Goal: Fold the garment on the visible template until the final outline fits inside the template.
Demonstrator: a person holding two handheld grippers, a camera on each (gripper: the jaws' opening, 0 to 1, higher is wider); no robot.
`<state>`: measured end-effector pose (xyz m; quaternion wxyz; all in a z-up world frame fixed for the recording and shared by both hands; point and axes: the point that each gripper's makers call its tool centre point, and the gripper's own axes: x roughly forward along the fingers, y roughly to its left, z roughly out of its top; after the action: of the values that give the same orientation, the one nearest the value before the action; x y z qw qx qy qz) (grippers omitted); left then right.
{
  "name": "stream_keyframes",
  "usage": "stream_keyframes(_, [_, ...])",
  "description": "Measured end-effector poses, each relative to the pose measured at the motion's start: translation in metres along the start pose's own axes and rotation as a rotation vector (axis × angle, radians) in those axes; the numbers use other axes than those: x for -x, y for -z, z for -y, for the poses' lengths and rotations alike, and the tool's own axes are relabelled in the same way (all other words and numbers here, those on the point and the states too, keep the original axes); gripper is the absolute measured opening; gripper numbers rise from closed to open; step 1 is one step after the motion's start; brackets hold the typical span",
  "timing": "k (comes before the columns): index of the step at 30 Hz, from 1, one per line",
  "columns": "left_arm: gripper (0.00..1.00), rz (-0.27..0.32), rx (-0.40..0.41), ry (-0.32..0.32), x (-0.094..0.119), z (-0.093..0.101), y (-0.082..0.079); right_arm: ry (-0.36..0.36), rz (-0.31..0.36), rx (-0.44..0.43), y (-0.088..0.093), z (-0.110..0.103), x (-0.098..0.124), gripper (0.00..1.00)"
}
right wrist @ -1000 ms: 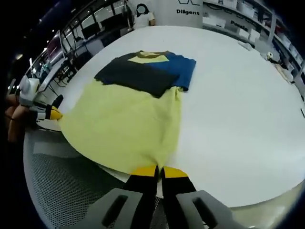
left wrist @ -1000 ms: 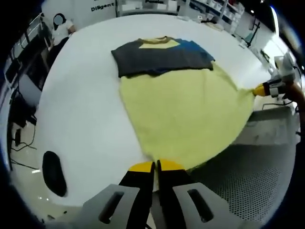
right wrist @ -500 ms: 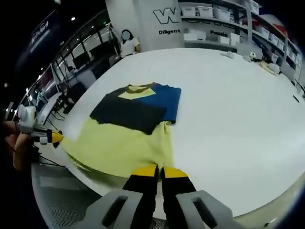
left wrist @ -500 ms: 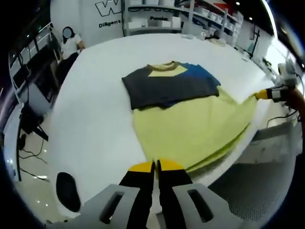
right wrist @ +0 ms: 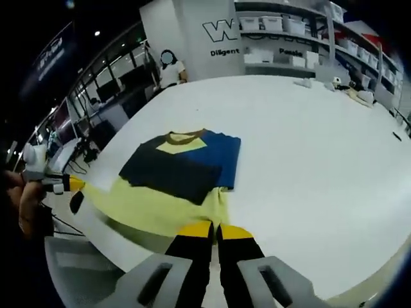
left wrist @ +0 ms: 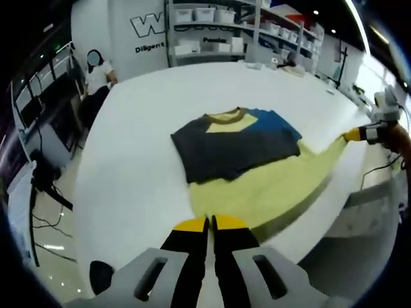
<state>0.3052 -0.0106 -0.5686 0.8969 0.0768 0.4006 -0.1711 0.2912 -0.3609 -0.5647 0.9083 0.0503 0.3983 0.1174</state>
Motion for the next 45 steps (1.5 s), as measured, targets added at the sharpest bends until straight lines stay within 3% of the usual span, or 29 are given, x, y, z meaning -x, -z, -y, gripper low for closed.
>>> stream_keyframes(19, [0.0, 0.101, -0.018, -0.042, -0.027, -0.026, -0.079, 0.02, 0.093, 0.031, -0.07, 0.002, -0.025, 0.0])
stream_keyframes(35, [0.0, 0.123, 0.012, -0.06, -0.067, -0.056, -0.123, 0.032, 0.128, 0.018, -0.123, 0.013, -0.064, 0.0])
stream_keyframes(45, [0.0, 0.139, 0.04, -0.061, -0.096, -0.069, -0.141, 0.044, 0.099, 0.003, -0.133, 0.022, -0.095, 0.0])
